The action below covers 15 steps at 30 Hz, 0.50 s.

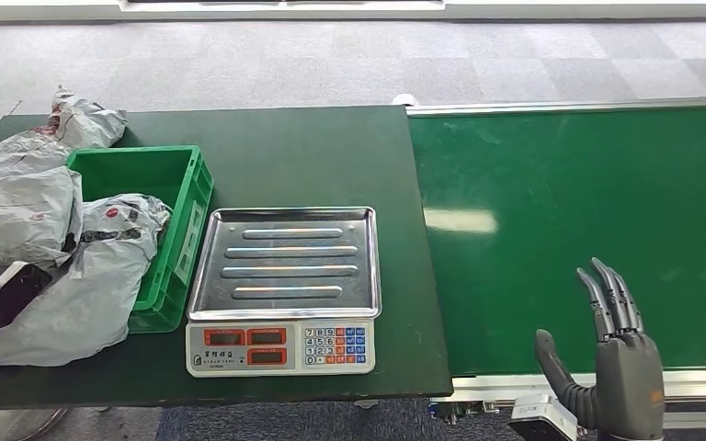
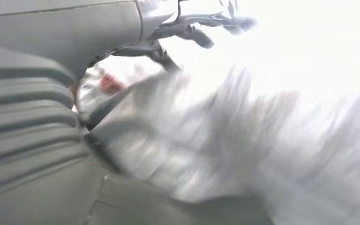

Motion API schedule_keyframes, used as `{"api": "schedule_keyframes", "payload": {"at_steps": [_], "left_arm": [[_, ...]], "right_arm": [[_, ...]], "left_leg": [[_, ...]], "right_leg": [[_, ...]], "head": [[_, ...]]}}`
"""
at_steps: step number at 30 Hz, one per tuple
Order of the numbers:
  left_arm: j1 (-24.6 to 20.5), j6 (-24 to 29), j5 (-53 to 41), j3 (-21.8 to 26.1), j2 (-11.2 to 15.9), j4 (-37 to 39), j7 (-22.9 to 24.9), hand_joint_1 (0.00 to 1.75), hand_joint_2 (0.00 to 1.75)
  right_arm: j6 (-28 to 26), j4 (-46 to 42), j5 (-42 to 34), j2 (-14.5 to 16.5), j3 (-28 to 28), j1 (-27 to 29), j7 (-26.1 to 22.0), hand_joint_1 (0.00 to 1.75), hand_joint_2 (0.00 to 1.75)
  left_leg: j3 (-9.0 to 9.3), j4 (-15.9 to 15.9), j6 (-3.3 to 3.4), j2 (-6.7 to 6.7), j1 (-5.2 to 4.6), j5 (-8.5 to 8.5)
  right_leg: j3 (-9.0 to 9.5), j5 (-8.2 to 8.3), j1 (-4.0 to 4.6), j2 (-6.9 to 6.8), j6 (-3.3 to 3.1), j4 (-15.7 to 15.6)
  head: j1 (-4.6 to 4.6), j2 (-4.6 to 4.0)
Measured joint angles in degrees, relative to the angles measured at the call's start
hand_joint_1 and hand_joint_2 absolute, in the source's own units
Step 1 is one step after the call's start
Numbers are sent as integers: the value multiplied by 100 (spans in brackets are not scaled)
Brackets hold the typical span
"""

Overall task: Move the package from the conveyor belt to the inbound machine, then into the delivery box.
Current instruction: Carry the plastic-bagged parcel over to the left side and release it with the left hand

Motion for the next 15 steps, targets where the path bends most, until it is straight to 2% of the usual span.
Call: {"api": "schedule_keyframes", "payload": {"at_steps": [4,10,13,15], "left_arm": [[135,161,1162,61,-265,-998,-101,0,0],[301,287,1537,93,-459,-1788,-196,0,0],[439,692,2135,101,-554,-2269,-528,0,0],[590,1231,2527,101,-660,-2783,-882,0,0]], "right_arm": [[-80,-39,-2,59,0,13,-6,0,175],[-120,-60,-14,113,0,18,-15,0,175],[-245,-83,-56,175,0,32,-105,0,175],[-433,-122,-146,252,2,40,-280,0,175]], "left_leg": [[-1,0,2,0,-2,-2],[-1,0,3,0,0,-5],[-1,-1,3,0,3,-5],[-1,-1,3,1,2,-6]], "right_leg": [[0,-1,-2,1,1,0],[-1,-2,0,-1,1,-1],[-1,-2,3,1,1,0],[0,-2,2,2,1,0]], "head": [[1,0],[0,0],[1,0],[1,0]]}}
